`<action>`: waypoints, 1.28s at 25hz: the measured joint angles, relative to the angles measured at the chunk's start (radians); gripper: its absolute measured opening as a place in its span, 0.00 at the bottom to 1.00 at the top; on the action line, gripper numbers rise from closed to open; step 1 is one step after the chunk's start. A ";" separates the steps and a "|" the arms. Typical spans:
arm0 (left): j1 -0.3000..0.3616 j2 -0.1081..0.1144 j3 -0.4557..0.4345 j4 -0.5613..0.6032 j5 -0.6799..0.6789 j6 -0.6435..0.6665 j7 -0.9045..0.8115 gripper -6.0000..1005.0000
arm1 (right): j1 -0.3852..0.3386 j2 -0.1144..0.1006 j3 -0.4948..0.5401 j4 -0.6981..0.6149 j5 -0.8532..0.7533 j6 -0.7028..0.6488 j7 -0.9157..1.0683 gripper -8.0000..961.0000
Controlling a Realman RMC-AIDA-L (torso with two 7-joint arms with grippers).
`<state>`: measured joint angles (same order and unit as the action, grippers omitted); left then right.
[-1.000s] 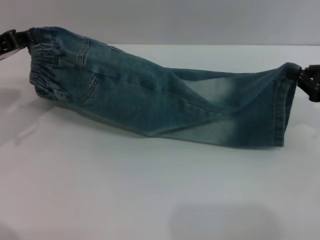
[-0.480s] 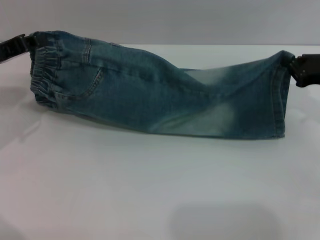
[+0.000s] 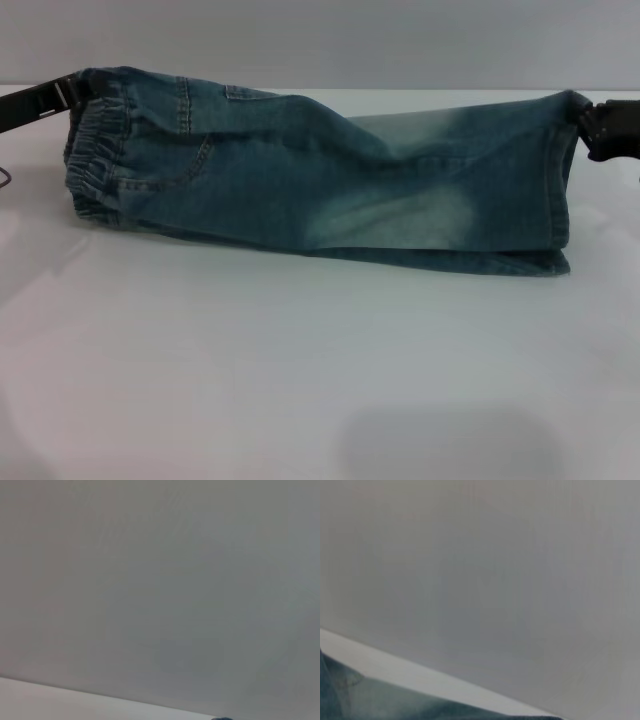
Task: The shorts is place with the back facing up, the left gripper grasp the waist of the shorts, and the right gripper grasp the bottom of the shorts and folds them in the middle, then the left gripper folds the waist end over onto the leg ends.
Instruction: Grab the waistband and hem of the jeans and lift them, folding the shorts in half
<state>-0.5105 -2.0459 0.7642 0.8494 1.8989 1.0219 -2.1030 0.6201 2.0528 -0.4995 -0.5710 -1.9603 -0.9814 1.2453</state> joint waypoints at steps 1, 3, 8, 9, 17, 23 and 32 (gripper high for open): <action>0.000 0.000 0.003 0.000 0.000 -0.005 0.000 0.20 | -0.001 0.000 -0.007 0.001 -0.002 0.011 0.000 0.01; 0.000 0.000 0.005 -0.002 0.001 -0.017 0.000 0.20 | -0.003 0.001 -0.020 0.005 -0.003 0.028 0.000 0.01; -0.003 -0.001 0.006 -0.003 0.030 -0.038 0.000 0.20 | 0.002 0.001 -0.049 0.029 -0.003 0.083 0.000 0.01; -0.003 -0.002 0.007 -0.004 0.035 -0.042 0.000 0.20 | 0.002 0.002 -0.055 0.031 -0.003 0.096 0.000 0.01; -0.003 -0.002 0.035 -0.018 0.051 -0.064 0.010 0.21 | 0.009 0.007 -0.088 0.044 -0.003 0.138 0.000 0.01; -0.004 0.000 0.089 -0.020 0.052 -0.073 0.051 0.21 | 0.012 0.012 -0.102 0.050 0.007 0.190 0.006 0.07; -0.003 -0.004 0.101 -0.012 0.046 -0.085 0.068 0.27 | 0.002 0.016 -0.101 0.053 0.008 0.202 0.007 0.31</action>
<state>-0.5137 -2.0500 0.8653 0.8374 1.9448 0.9371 -2.0345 0.6218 2.0693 -0.6006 -0.5183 -1.9520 -0.7791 1.2524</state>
